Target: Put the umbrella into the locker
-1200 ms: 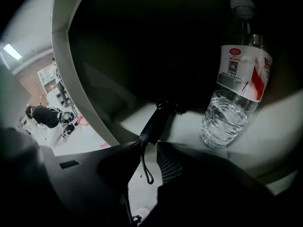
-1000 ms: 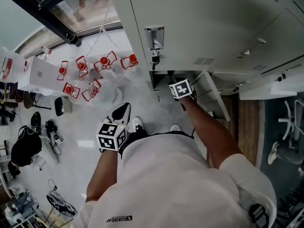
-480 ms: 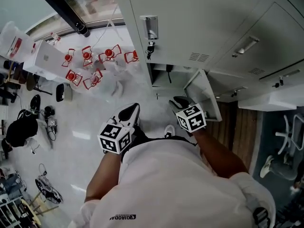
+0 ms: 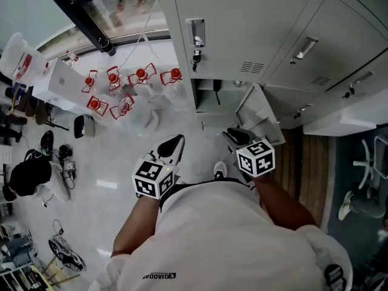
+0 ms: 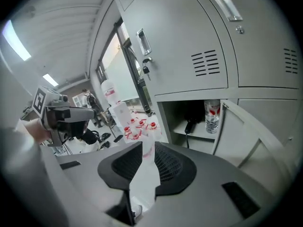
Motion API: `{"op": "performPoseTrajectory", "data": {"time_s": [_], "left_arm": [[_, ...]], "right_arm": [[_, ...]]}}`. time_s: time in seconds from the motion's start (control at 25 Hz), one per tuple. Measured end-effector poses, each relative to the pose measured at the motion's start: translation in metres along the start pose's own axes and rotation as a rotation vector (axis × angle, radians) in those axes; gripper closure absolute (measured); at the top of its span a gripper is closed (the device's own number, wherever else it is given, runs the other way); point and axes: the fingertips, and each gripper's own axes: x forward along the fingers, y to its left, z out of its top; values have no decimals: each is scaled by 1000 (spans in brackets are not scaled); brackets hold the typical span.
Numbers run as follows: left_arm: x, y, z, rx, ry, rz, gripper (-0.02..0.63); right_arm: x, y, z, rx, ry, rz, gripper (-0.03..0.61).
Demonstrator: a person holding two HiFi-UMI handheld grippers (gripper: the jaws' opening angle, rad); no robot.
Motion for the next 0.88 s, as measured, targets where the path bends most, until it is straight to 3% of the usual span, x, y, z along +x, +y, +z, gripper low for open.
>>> {"op": "performPoseTrajectory", "data": {"time_s": [0.28, 0.52, 0.72, 0.88], "left_arm": [[-54, 8, -25, -4, 31, -90, 600], [-81, -7, -50, 27, 71, -189, 600], [-93, -39, -69, 88, 90, -314, 600], [-103, -45, -68, 95, 85, -324, 600]], "right_arm": [[-19, 76, 4, 105, -131, 5, 537], [-36, 137, -23, 103, -140, -33, 538], [-61, 156, -44, 153, -174, -101, 538], [-78, 162, -49, 125, -172, -137, 538]]}}
